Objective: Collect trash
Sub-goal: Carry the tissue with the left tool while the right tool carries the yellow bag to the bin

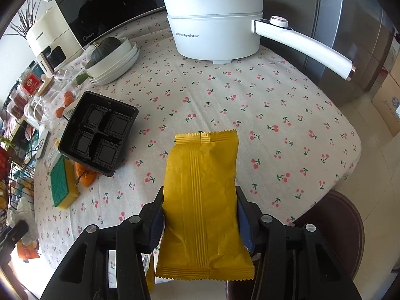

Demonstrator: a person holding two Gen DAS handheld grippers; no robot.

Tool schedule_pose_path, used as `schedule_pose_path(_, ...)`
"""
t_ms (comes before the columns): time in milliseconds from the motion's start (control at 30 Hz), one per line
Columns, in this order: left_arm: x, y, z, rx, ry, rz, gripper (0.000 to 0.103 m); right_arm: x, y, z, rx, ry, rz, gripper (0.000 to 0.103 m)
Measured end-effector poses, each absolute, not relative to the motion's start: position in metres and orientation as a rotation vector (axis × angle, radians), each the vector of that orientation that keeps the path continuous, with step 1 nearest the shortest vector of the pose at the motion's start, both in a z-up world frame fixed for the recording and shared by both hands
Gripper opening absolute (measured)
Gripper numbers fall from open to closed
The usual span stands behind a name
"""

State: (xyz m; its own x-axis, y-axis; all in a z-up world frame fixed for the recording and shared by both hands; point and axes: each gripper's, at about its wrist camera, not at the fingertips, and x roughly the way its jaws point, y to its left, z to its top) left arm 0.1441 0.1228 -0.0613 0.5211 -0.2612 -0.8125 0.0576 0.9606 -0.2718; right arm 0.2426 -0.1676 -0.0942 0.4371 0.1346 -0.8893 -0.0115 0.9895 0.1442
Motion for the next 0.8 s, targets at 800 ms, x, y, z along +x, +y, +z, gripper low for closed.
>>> schedule_pose_path(800, 0.144, -0.032, -0.07, -0.057, 1.016, -0.44, 0.032, 0.129, -0.297, -0.075, 0.216, 1.062, 0.005, 0.051)
